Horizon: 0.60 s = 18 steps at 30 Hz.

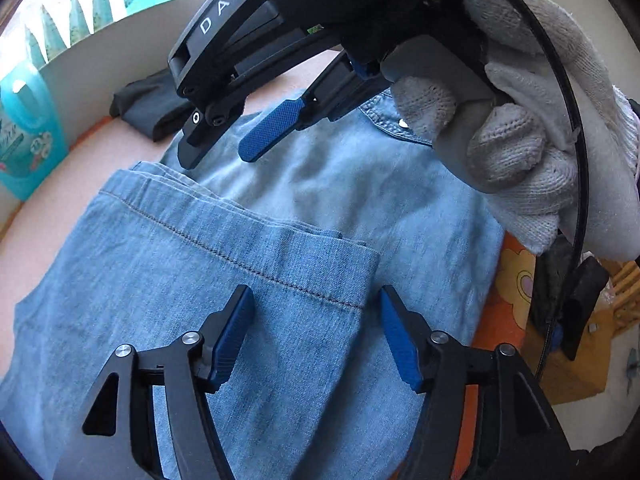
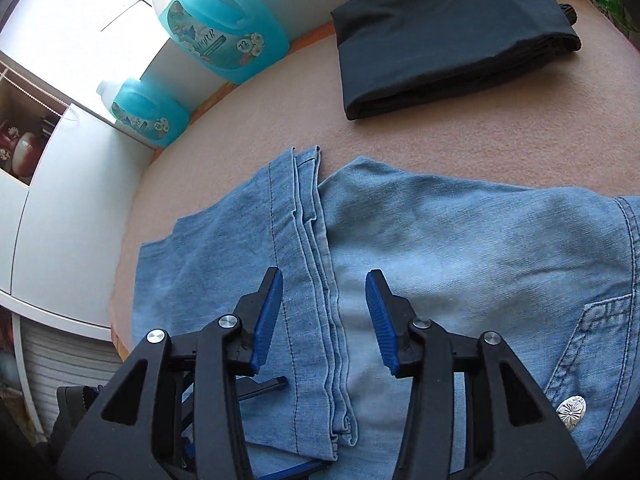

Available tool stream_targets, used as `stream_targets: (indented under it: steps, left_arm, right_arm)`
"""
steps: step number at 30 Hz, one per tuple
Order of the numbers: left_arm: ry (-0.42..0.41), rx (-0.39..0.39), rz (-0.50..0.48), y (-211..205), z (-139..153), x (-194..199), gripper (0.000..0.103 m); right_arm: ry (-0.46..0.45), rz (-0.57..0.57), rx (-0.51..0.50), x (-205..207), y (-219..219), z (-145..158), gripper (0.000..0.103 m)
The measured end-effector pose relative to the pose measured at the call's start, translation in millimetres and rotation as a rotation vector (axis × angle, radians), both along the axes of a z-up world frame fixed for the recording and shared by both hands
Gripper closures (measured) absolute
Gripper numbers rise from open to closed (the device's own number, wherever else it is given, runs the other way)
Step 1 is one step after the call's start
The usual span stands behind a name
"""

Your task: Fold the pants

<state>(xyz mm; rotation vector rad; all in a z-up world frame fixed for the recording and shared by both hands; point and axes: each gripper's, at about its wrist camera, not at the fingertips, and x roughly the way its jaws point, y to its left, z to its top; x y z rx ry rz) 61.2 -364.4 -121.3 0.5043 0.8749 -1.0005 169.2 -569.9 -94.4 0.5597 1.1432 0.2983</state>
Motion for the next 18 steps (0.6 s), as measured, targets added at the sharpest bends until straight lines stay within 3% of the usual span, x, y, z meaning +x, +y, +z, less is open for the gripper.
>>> stream_targets:
  steps: [1, 3, 5, 9, 18]
  left_arm:
    - [0.003, -0.014, 0.001, 1.2, -0.2, 2.3, 0.042]
    - [0.029, -0.052, 0.035, 7.4, 1.6, 12.0, 0.068]
    - [0.101, -0.101, 0.081, 16.3, 4.4, 26.7, 0.084]
    - [0.204, -0.201, 0.118, 33.3, 11.0, 40.8, 0.086]
    - [0.283, -0.451, 0.203, 82.4, 46.3, 48.6, 0.087]
  right_arm:
    - [0.002, -0.002, 0.002, 0.5, -0.9, -1.0, 0.058]
    - [-0.001, -0.007, 0.008, 1.9, -3.0, 0.8, 0.058]
    - [-0.009, -0.007, 0.012, 5.4, -4.3, 4.2, 0.057]
    - [-0.018, 0.003, 0.013, 22.6, -1.7, 8.7, 0.047]
    - [0.016, 0.059, -0.001, 61.2, 22.2, -2.6, 0.047]
